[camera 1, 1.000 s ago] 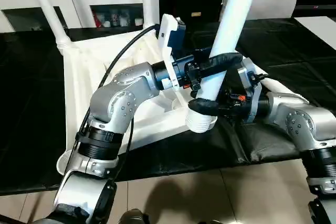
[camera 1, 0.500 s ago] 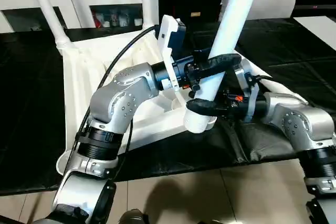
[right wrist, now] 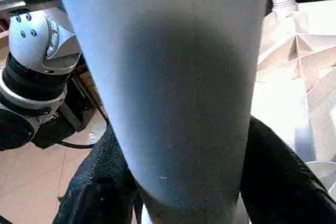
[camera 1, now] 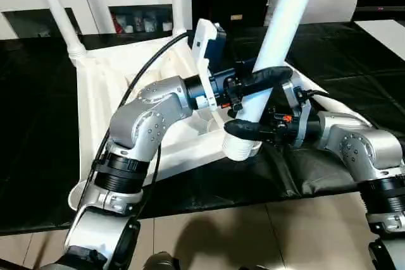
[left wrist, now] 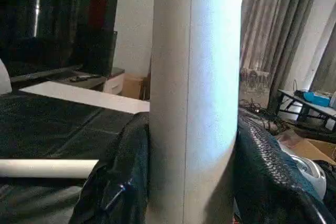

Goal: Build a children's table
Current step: Pick table leg

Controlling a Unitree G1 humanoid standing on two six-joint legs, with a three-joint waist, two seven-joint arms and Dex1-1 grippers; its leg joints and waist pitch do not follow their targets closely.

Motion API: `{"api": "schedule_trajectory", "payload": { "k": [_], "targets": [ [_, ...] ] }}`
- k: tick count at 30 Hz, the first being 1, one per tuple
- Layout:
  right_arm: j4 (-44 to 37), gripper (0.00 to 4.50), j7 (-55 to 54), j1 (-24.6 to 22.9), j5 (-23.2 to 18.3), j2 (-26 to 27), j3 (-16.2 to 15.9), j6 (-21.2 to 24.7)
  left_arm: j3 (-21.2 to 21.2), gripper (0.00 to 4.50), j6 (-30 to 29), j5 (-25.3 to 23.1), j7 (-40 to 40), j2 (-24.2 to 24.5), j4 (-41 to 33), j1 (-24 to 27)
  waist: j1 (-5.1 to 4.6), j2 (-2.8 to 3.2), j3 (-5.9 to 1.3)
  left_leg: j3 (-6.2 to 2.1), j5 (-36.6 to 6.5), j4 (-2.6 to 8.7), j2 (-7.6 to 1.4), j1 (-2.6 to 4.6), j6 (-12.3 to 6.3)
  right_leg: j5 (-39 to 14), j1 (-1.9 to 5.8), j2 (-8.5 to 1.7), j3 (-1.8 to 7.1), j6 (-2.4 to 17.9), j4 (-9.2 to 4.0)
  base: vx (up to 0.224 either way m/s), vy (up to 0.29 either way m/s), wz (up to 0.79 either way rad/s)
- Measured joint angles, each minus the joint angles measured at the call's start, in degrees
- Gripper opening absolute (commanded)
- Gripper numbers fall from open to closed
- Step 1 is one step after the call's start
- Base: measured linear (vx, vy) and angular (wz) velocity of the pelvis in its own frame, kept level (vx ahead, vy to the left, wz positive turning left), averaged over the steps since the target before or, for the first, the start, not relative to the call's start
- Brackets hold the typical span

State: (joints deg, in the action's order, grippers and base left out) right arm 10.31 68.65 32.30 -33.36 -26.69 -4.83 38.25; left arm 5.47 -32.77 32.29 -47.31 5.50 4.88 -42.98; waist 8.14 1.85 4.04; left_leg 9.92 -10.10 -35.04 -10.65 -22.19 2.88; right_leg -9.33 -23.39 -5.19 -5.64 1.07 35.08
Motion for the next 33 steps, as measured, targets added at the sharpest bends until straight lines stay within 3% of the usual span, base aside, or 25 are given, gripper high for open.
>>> {"api": "schedule_trajectory", "payload": {
  "k": [11, 12, 17, 19, 26, 33],
  "targets": [
    [-0.07, 1.98, -2.74, -0.19, 0.79, 1.91, -0.09, -0.88, -0.25, 1.8, -0.14, -0.64, 2.2, -0.44, 0.78, 0.0, -0.03, -0.03, -0.01, 0.0, 0.0, -0.02, -0.01, 0.0, 0.0, 0.0, 0.0, 0.0, 0.0, 0.0, 0.03, 0.0, 0.0, 0.0],
    [-0.07, 1.94, -3.43, -0.19, 0.85, 2.29, -0.04, -0.99, -0.47, 2.36, -0.24, -0.61, 2.58, -0.49, 0.82, 0.0, -0.05, -0.03, -0.01, 0.0, 0.0, -0.03, -0.01, 0.0, 0.0, 0.0, 0.0, 0.0, 0.0, 0.0, 0.03, 0.0, 0.0, 0.0],
    [-0.21, 1.92, -6.91, -0.65, 1.83, 4.93, 0.03, -2.21, -0.47, 2.57, -1.77, -0.58, 3.37, -1.05, 0.67, 0.09, -0.05, -0.02, -0.01, 0.0, 0.0, -0.03, -0.01, 0.0, 0.01, 0.0, 0.0, 0.0, 0.0, 0.0, 0.03, 0.0, 0.0, 0.0],
    [-0.27, 1.91, -8.16, -1.2, 2.36, 6.16, -0.06, -2.87, -0.27, 2.92, -2.31, -0.6, 3.94, -1.25, -0.03, 0.84, -0.02, -0.02, -0.01, 0.0, 0.0, -0.02, 0.0, -0.01, 0.0, 0.0, 0.0, 0.0, 0.0, 0.0, 0.02, 0.0, 0.0, 0.0],
    [-0.7, 1.91, -12.52, -3.35, 3.02, 8.45, 0.19, -4.76, 0.64, 3.26, -1.86, -2.19, 6.16, -2.9, -1.53, 2.96, -0.1, -0.02, -0.01, 0.0, 0.0, -0.03, 0.0, 0.0, 0.01, -0.02, 0.0, 0.0, 0.01, -0.03, 0.0, 0.0, 0.0, 0.0],
    [-1.48, 1.91, -17.27, -4.06, 4.31, 11.11, 2.15, -8.03, -2.76, 3.29, -1.92, 0.28, 8.82, -6.32, -1.79, 3.5, -0.24, -0.01, -0.01, 0.0, 0.0, -0.01, -0.01, 0.01, 0.01, -0.09, 0.0, 0.0, 0.0, -0.18, 0.0, 0.0, 0.0, 0.0]
  ]
}}
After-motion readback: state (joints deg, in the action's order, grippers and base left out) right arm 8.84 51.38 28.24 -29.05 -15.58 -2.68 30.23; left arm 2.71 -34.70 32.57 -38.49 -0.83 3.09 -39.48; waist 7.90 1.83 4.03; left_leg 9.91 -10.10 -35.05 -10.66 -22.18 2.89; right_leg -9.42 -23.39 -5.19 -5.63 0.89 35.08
